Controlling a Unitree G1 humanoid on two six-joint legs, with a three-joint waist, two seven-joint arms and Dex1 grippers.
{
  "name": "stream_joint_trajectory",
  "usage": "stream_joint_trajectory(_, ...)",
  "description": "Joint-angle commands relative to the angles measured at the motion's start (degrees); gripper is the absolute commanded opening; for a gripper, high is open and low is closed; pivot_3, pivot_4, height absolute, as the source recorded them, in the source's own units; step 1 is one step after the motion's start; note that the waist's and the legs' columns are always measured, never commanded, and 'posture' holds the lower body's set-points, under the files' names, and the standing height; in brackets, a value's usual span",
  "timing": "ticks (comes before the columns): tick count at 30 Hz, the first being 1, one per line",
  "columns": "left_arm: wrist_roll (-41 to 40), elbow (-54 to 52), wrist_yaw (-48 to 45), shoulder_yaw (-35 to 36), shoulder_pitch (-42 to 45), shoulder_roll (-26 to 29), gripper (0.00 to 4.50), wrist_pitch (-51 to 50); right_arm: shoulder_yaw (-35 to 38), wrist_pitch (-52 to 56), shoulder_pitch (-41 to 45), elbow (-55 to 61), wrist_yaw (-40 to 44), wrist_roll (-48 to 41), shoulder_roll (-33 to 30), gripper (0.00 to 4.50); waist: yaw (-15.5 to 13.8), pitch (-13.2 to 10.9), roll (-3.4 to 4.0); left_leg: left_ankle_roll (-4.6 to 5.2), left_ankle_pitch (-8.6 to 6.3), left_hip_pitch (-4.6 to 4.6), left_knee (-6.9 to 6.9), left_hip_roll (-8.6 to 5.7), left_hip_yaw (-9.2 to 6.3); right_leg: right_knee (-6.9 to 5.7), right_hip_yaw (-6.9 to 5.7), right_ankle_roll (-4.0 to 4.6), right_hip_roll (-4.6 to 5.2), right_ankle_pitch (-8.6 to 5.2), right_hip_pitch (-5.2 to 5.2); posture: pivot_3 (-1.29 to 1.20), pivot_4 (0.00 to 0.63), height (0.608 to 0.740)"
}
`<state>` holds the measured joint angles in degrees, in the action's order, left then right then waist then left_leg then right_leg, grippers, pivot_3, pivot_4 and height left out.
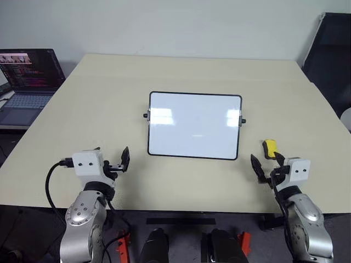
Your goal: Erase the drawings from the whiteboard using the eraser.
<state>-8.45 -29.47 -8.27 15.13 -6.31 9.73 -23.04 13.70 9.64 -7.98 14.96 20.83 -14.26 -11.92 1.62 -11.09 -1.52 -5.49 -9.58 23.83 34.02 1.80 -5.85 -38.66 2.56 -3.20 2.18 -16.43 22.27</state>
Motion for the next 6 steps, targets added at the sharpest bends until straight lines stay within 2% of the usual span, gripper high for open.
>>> stream_joint_trajectory(1,1.59,-1.21,0.42,-0.73,-1.04,0.7,4.5,3.05,0.36,-0.72,-1.82,3.58,-0.52,-0.53,-0.53,4.46,0.03,0.01,0.01,0.0,0.0,-0.01,0.0,0.0,0.0,0.0,0.0,0.0,0.0,0.0,0.0,0.0,0.15,0.74)
stream_joint_trajectory(6,1.53,-1.28,1.45,-0.36,-1.16,0.4,4.5,2.73,2.7,0.67,-0.83,3.62,-3.66,-1.26,-1.13,4.46,0.18,0.01,0.01,-0.01,-0.01,0.0,-0.02,0.0,0.02,0.02,0.02,0.01,0.0,-0.01,0.02,0.0,0.15,0.74)
